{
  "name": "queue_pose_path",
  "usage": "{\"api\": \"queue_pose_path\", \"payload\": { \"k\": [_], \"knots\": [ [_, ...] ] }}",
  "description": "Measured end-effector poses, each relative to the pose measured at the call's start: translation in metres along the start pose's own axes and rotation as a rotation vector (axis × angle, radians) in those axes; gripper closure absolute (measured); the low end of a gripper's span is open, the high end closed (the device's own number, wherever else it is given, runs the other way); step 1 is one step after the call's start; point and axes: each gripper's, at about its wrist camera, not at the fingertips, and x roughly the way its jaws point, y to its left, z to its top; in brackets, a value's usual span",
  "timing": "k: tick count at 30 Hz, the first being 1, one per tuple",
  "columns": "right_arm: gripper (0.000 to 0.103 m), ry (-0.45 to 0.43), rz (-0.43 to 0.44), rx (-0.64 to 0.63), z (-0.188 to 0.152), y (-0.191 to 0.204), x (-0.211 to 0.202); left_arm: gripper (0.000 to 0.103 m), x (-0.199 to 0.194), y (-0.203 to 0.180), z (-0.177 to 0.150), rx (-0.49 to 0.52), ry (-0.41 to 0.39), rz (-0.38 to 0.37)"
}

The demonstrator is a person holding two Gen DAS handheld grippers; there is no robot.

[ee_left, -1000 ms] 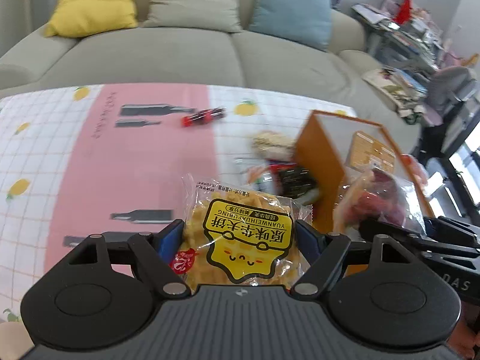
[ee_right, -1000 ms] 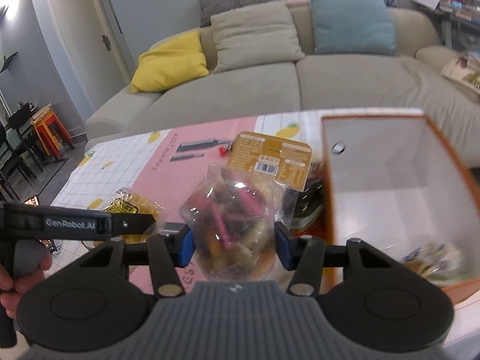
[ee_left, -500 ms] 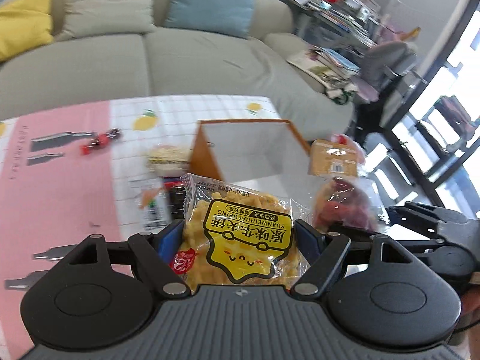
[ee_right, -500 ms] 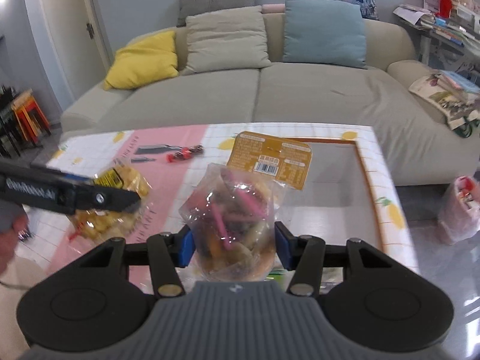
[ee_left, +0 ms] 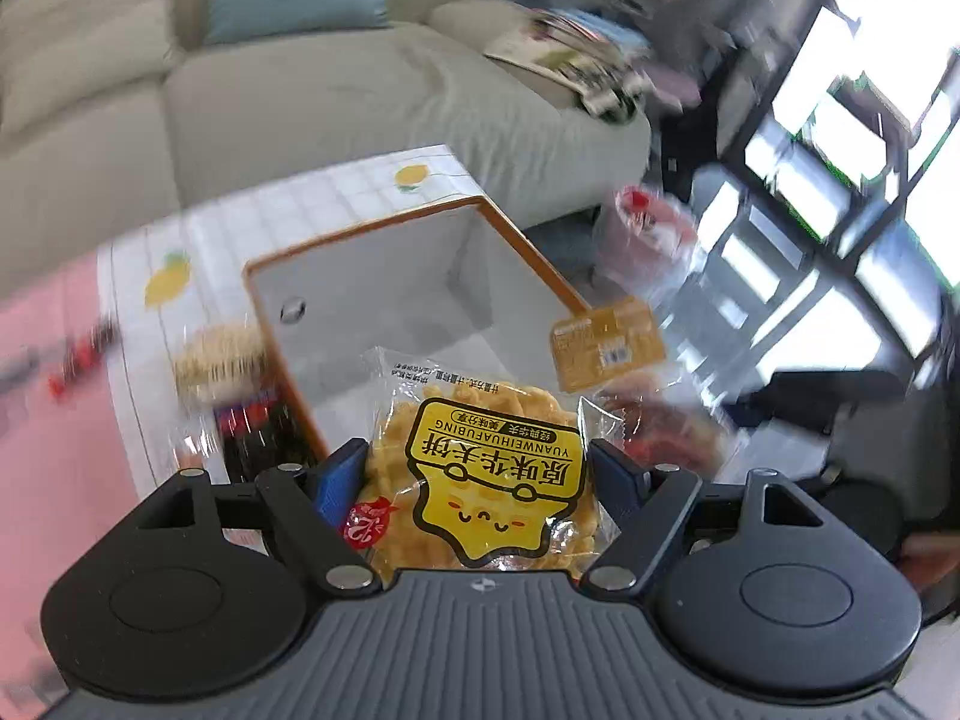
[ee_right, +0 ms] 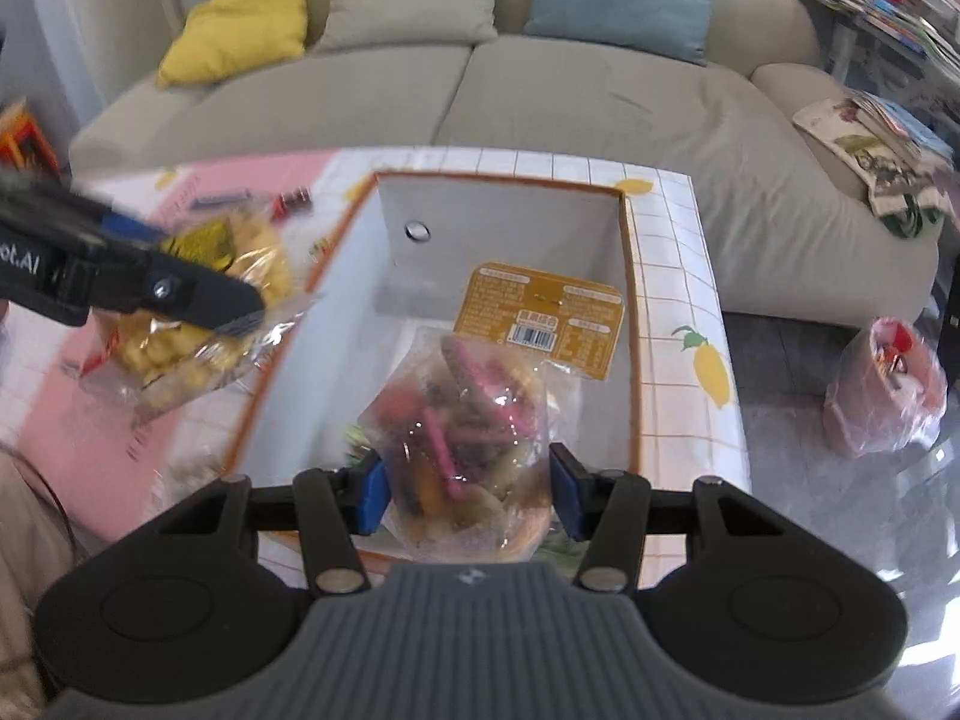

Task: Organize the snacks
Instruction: 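Lower both bags into the box and open both tools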

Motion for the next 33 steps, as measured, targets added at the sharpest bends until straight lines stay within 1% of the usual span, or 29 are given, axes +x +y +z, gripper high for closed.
{"api": "queue_pose_path", "payload": {
  "k": [2, 4, 6, 8, 11, 14, 16, 18, 20, 23, 25, 27, 30, 33],
  "knots": [
    [0.051, 0.014, -0.038, -0.072, 0.002, -0.001, 0.01, 0.013, 0.014, -0.012, 0.001, 0.12, 0.008, 0.035],
    [0.051, 0.018, -0.065, -0.134, 0.005, -0.001, 0.018, 0.013, 0.029, -0.02, 0.001, 0.226, 0.029, 0.039],
    [0.051, 0.016, -0.055, -0.182, 0.007, -0.005, 0.023, 0.013, 0.045, -0.024, 0.0, 0.311, 0.064, 0.041],
    [0.051, 0.022, -0.031, -0.212, 0.009, -0.008, 0.029, 0.013, 0.058, -0.026, 0.0, 0.367, 0.102, 0.05],
    [0.051, 0.072, -0.022, -0.244, 0.013, -0.012, 0.049, 0.012, 0.079, -0.028, 0.001, 0.442, 0.166, 0.059],
    [0.051, 0.121, 0.019, -0.232, 0.017, -0.016, 0.07, 0.013, 0.095, -0.031, -0.004, 0.516, 0.216, 0.069],
    [0.051, 0.129, 0.06, -0.224, 0.021, -0.018, 0.081, 0.013, 0.105, -0.032, -0.006, 0.554, 0.245, 0.078],
    [0.051, 0.132, 0.058, -0.271, 0.02, -0.013, 0.088, 0.012, 0.113, -0.031, -0.009, 0.592, 0.285, 0.085],
    [0.05, 0.148, 0.075, -0.291, 0.021, -0.01, 0.094, 0.012, 0.12, -0.032, -0.013, 0.635, 0.317, 0.093],
    [0.05, 0.157, 0.101, -0.315, 0.022, -0.009, 0.101, 0.012, 0.127, -0.034, -0.022, 0.697, 0.344, 0.108],
    [0.049, 0.16, 0.106, -0.322, 0.024, -0.009, 0.105, 0.011, 0.13, -0.036, -0.029, 0.727, 0.361, 0.101],
    [0.047, 0.166, 0.115, -0.312, 0.024, -0.011, 0.108, 0.008, 0.133, -0.036, -0.03, 0.739, 0.367, 0.099],
    [0.045, 0.159, 0.129, -0.305, 0.022, -0.012, 0.112, 0.006, 0.135, -0.035, -0.037, 0.728, 0.389, 0.092],
    [0.041, 0.153, 0.148, -0.297, 0.021, -0.013, 0.113, 0.006, 0.134, -0.035, -0.035, 0.734, 0.376, 0.062]
  ]
}}
